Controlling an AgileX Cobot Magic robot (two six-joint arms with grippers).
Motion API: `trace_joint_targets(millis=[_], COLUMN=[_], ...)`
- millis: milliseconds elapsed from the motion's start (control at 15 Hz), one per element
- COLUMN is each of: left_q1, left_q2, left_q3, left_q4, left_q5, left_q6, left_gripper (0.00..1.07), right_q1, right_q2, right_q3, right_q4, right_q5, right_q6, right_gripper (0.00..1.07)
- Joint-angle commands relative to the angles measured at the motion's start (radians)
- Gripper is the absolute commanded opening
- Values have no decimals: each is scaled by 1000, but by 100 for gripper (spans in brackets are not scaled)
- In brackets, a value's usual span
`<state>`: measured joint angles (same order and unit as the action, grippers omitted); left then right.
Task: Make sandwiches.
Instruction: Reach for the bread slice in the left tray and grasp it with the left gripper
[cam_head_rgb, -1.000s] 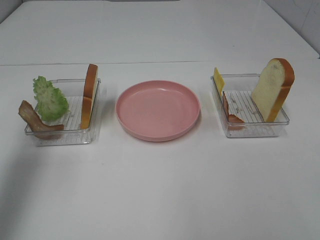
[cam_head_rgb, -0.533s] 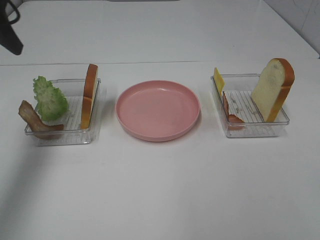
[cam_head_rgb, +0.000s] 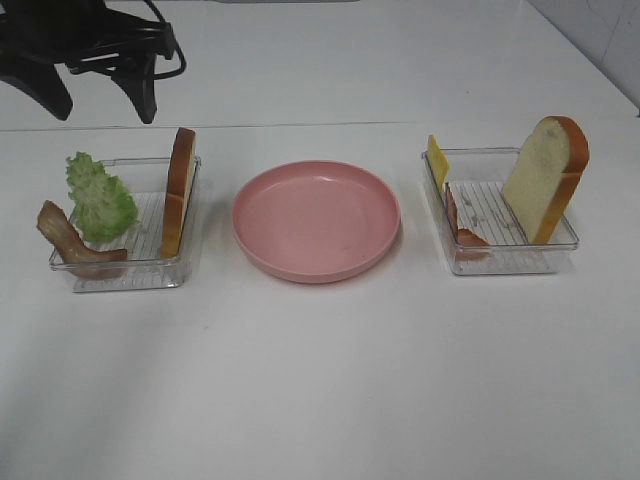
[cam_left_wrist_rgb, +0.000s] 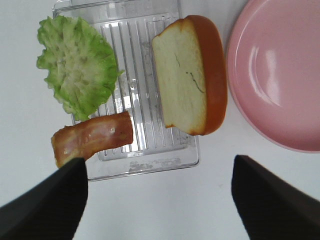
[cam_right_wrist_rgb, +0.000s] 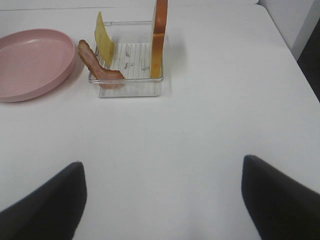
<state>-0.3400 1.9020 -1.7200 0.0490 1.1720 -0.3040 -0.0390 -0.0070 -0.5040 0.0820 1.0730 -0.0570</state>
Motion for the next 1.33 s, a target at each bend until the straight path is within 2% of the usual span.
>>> trace_joint_targets(millis=[67,400,933,1133,1333], left_q1=[-52,-67,-67,-63,-63], left_q2=[64,192,287,316,315], left_q3=[-60,-154,-164,-164,-164], left_q4=[27,27,27,27,27], left_q5=[35,47,-97,-101,-101], left_q6=[-36,-40,-40,-40,-40], left_gripper=[76,76,75,68,47], right_q1=[-6,-6,-6,-6,-6], right_q2=[-13,-13,-13,-13,-13], right_q3=[0,0,0,0,0], right_q4=[2,2,2,2,2], right_q5=[-12,-12,-12,-12,-12], right_q6=[-7,-7,-7,-7,-7], right_gripper=[80,80,80,80,80])
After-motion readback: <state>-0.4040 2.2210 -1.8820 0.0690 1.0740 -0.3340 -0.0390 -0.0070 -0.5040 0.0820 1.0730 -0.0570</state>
